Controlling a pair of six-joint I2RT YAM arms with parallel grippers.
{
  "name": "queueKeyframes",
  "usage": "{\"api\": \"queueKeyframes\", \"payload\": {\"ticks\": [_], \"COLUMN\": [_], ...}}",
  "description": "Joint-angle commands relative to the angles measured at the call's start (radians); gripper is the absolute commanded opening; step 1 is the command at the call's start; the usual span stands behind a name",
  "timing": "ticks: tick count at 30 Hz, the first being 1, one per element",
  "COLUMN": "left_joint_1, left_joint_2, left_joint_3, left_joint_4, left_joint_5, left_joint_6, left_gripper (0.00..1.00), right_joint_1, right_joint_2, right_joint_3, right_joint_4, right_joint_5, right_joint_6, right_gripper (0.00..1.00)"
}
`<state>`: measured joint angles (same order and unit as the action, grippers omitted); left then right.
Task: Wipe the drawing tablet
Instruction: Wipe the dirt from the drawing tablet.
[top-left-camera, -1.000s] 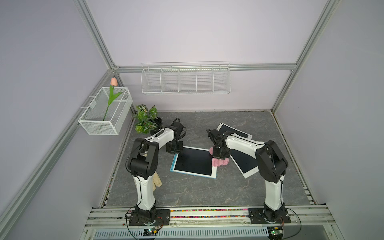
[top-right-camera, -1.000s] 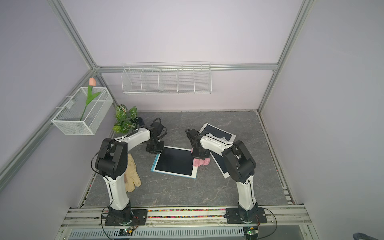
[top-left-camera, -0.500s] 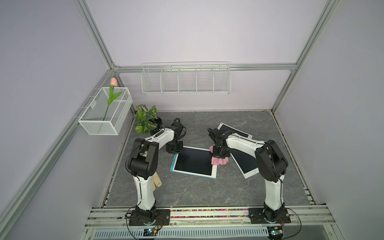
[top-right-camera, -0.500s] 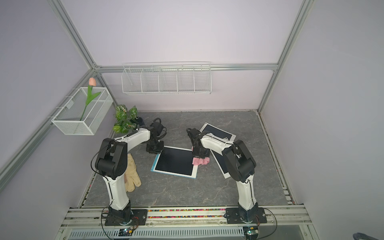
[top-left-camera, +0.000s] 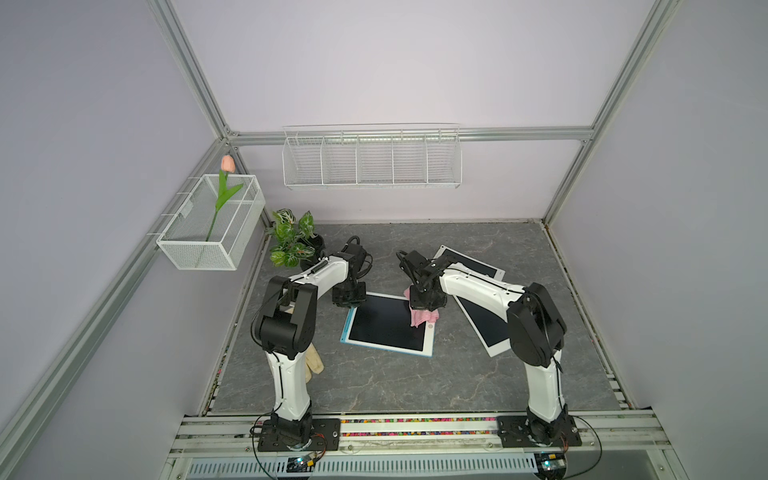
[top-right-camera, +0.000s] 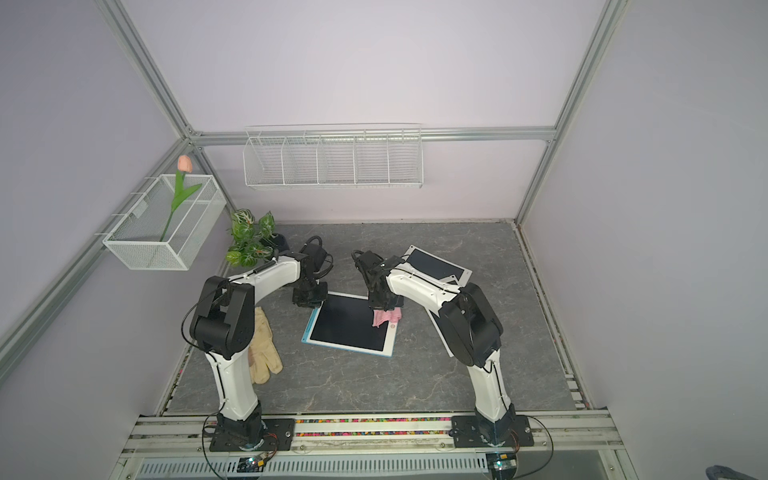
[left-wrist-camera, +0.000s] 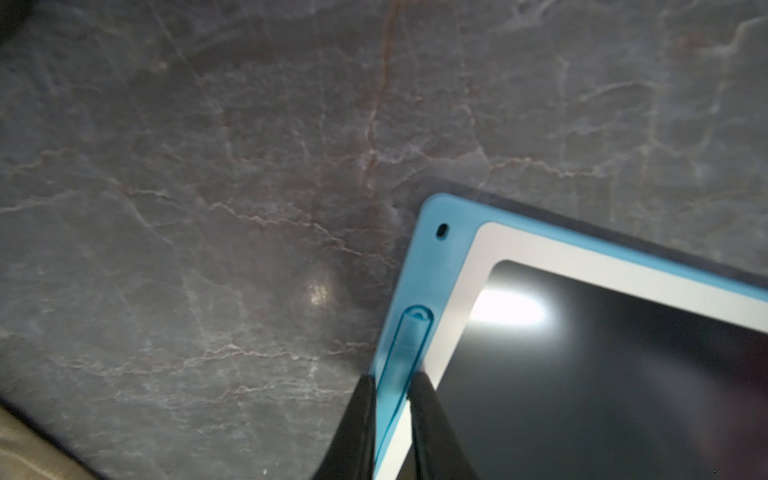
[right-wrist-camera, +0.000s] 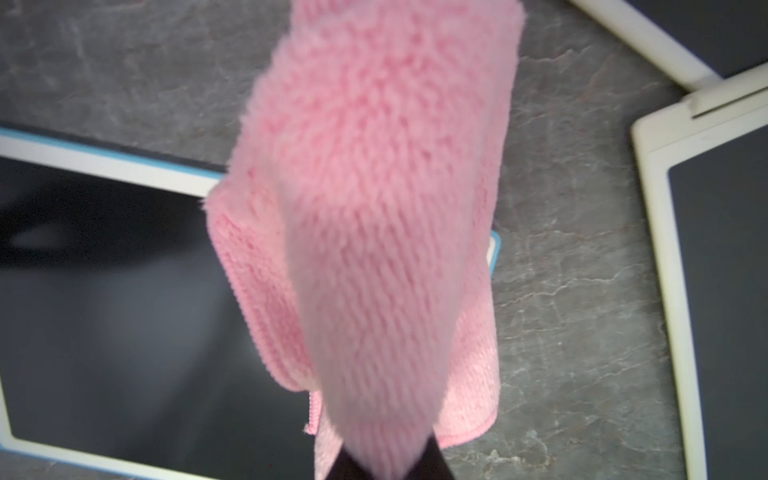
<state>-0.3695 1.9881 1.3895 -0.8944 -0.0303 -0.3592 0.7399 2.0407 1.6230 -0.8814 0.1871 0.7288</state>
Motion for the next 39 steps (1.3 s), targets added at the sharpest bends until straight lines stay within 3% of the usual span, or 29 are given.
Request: {"api": "queueKeyframes", "payload": {"ticks": [1,6,12,19,27,34,36,39], "left_joint_1": [0.007,0.007,0.007,0.007,0.007,0.006,0.007,0.007], "left_joint_2": [0.101,0.104,0.102,0.107,0.112,0.117,0.119,0.117], "left_joint_3": [-0.077,-0.078,-0.082,-0.079,-0.086,-0.072,-0.069,-0.068], "left_joint_4": [-0.017,-0.018,-0.014,-0.009,-0.002,-0.009,-0.015,-0.017], "left_joint_5": [-0.023,-0.024,-0.025,-0.019,-0.012,-0.019,-0.022,-0.023], "left_joint_6": [-0.014,-0.014,-0.013,-0.014,-0.018,-0.015,-0.012,-0.012], "left_gripper": [0.19,0.19,0.19,0.19,0.19,0.19,0.19,0.19], "right_joint_1": [-0.005,-0.028,-0.078,0.057,-0.042,0.078,0.064,-0.015], "right_joint_2": [0.042,0.081,-0.033,0.086,-0.051,0.116,0.112,0.038], "right_joint_3": [-0.032,-0.103,-0.238,-0.017,-0.252,0.004,-0.012,-0.164], "right_joint_4": [-0.021,0.006,0.038,-0.037,0.043,-0.025,-0.021,0.034], "right_joint_5": [0.002,-0.014,0.017,0.033,0.026,-0.005,-0.002,-0.016], "right_joint_6": [0.009,0.033,0.019,0.015,0.022,0.022,0.032,0.040], "right_gripper": [0.07,0.07,0.07,0.07,0.07,0.07,0.07,0.07]}}
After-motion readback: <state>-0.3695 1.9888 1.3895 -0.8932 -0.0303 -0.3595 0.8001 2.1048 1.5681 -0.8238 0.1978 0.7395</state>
